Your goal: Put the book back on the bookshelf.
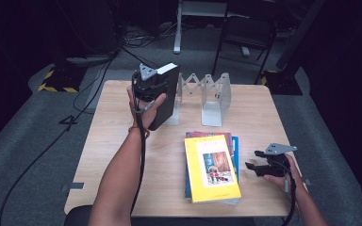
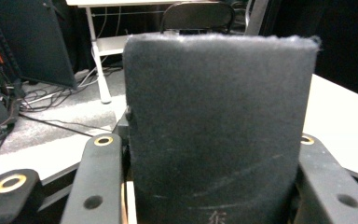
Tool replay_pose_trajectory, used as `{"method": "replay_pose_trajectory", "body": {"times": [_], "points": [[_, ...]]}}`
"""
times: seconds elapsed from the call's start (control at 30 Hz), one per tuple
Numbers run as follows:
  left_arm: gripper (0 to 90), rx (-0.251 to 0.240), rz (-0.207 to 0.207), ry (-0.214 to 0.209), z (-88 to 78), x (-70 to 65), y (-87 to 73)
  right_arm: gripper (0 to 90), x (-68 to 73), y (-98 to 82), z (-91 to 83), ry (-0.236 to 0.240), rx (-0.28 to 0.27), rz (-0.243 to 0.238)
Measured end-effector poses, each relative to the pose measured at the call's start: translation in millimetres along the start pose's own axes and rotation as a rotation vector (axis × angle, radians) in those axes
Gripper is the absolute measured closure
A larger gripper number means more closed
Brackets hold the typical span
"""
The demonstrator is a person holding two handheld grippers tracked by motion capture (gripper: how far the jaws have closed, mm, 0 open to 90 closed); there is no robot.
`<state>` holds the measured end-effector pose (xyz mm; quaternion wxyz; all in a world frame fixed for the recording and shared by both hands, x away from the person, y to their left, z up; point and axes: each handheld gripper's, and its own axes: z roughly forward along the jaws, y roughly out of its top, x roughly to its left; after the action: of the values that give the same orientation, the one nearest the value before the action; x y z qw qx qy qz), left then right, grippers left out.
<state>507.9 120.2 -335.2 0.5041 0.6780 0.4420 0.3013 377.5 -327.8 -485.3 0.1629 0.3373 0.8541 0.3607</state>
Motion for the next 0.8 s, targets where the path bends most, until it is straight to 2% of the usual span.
{"method": "replay_pose_trajectory", "body": {"times": [0.13,0.2,0.27,0.33,0.4,0.53,0.73,0.8], "points": [[52.3,0.005,-0.005,0.021,7.6,-1.1,2.6,31.2,1.4,0.3,-0.8,0.002,-0.002,-0.008],[52.2,0.009,-0.002,0.052,13.3,-4.6,2.5,31.2,1.1,0.0,-0.8,0.005,-0.003,-0.008],[52.2,0.011,0.022,0.082,18.0,-9.5,1.3,31.2,1.1,0.1,-0.5,0.004,-0.003,-0.009],[52.2,0.011,0.02,0.099,22.7,-11.6,0.2,31.2,1.6,0.4,-0.4,-0.005,0.0,-0.016],[52.2,0.017,0.02,0.1,27.0,-10.8,-1.1,31.2,2.6,0.5,-0.5,-0.005,0.0,-0.02],[52.1,0.012,0.008,0.127,32.9,-10.4,-5.8,31.5,3.5,0.8,-1.0,-0.002,-0.003,-0.027],[52.0,0.024,0.02,0.111,36.3,-9.9,-17.4,31.6,4.9,1.9,-1.2,0.001,-0.004,-0.043],[52.0,0.018,0.005,0.103,34.5,-8.3,-18.9,32.2,5.2,2.0,-0.6,-0.004,-0.003,-0.048]]}}
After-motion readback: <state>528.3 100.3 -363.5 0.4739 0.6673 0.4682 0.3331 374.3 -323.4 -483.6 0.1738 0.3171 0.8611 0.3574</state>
